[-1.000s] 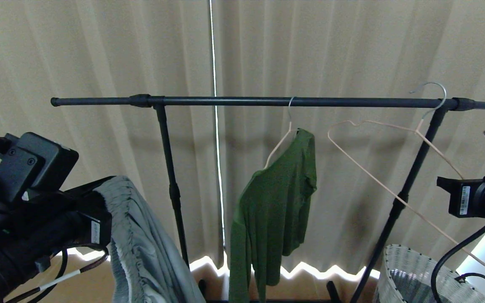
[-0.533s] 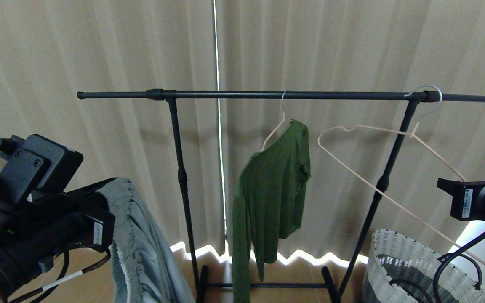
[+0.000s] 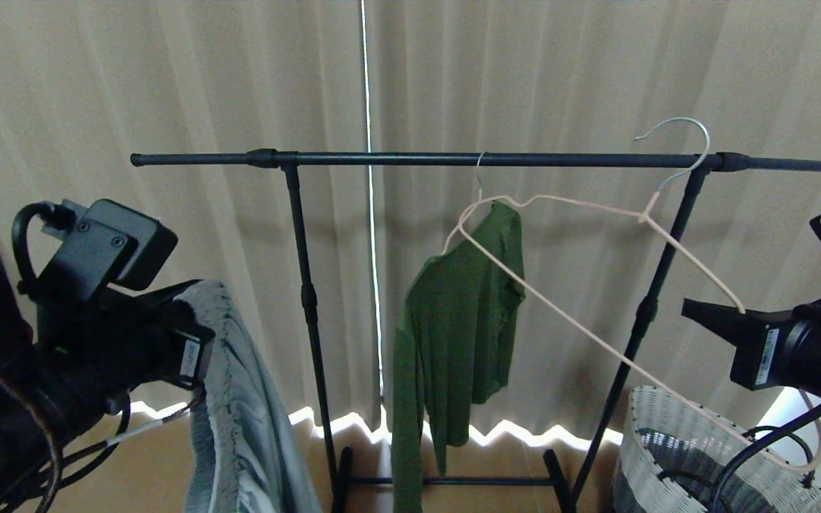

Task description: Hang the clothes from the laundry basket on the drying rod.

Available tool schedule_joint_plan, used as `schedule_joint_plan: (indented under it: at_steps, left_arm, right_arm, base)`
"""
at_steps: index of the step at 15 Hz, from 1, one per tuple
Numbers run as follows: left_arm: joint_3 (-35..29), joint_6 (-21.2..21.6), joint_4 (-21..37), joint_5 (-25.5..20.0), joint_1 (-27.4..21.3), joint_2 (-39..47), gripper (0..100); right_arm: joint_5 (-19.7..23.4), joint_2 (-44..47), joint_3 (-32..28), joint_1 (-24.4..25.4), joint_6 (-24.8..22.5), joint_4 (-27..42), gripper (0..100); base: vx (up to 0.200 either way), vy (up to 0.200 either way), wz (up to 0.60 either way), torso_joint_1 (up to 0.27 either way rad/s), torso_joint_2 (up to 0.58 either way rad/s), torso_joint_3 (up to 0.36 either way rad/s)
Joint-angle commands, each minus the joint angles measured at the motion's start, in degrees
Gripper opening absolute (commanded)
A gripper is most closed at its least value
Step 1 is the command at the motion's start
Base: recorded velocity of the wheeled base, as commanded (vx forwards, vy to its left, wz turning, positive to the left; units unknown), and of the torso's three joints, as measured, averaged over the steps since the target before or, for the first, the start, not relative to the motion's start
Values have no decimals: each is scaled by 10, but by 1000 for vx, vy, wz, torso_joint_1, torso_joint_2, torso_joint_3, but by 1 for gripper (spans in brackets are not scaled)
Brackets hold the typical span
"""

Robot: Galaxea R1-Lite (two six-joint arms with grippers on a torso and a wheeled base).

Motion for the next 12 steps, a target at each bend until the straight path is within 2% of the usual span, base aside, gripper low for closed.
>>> schedule_joint_plan:
  at_steps: [1,4,6,8,10,12]
  left_arm:
    - [-71,1,7,57,2,76,0]
    - [-145,1,36,68,34,130,0]
    - [-171,1,73,68,45,136,0]
    - [-187,1,81,68,45,141,0]
    - [-191,1,82,68,45,142,0]
    - [-191,1,82,68,44,143,0]
  right_arm:
    - [0,11,1,116,50,0,0]
    - [-1,31,2,210,90,0,0]
    - [-2,30,14,271,111,-1,0]
    - [-2,30,27,321,120,-1,0]
    - [-2,33,28,341,123,-1,0]
    - [-5,55,23,341,123,-2,0]
  base:
    - [0,0,0,0,0,0]
    - [0,0,0,0,0,0]
    - [0,0,0,0,0,0]
    - [0,0,0,0,0,0]
    - [0,0,0,0,0,0]
    - [0,0,0,0,0,0]
